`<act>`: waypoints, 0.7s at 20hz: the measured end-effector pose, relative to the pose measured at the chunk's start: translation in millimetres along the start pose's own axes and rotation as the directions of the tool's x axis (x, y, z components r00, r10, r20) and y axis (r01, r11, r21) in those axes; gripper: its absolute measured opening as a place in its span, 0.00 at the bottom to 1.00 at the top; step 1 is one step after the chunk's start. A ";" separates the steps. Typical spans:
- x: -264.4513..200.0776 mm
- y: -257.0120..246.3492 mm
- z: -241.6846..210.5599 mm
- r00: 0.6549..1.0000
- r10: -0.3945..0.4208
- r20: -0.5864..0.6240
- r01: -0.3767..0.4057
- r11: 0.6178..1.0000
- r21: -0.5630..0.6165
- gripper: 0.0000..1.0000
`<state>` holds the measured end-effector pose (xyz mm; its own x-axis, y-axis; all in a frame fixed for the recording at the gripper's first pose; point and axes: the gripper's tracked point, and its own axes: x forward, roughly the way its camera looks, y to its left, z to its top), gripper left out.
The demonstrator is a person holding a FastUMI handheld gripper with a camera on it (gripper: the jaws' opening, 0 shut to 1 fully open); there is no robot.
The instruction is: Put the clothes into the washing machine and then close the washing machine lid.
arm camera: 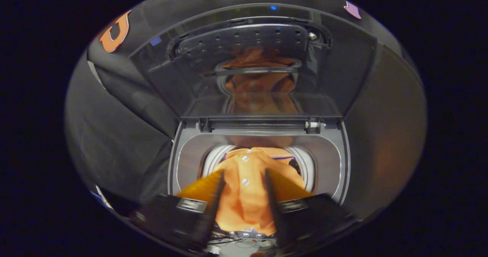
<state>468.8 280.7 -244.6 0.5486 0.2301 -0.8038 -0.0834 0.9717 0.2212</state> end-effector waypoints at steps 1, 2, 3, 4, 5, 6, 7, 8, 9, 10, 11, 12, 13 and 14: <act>3.1 -1.5 2.1 1.000 -0.009 0.003 0.009 1.000 0.002 1.00; 1.1 -3.4 -1.6 1.000 -0.016 0.003 0.016 1.000 0.004 0.98; 0.8 -3.6 -2.2 1.000 -0.017 -0.002 0.017 1.000 0.004 0.96; 0.5 -4.8 -3.1 1.000 -0.017 -0.008 0.017 1.000 0.004 0.96; 0.1 -5.4 -4.4 1.000 -0.015 -0.012 0.015 1.000 0.004 0.96; -0.9 -5.6 -3.8 1.000 -0.016 -0.010 0.016 1.000 0.001 0.97; -2.7 -5.9 -2.0 1.000 -0.016 -0.001 0.016 1.000 -0.003 0.96; -4.4 -5.7 0.0 1.000 -0.016 0.008 0.017 1.000 -0.011 0.96; -7.5 -4.9 2.8 1.000 -0.015 0.019 0.016 1.000 -0.022 0.96; -12.0 -4.0 6.0 1.000 -0.015 0.027 0.016 0.999 -0.035 0.96; -17.5 -2.7 9.3 0.999 -0.013 0.038 0.015 0.999 -0.045 0.96; -24.8 -1.4 14.4 0.999 -0.009 0.052 0.012 0.999 -0.053 0.96; -34.2 -0.2 21.1 0.998 -0.005 0.066 0.009 0.998 -0.059 0.96; -45.7 1.2 29.6 0.997 -0.001 0.082 0.006 0.998 -0.068 0.96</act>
<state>468.3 269.8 -191.3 0.6153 0.2241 -0.7558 -0.1365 0.9745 0.1778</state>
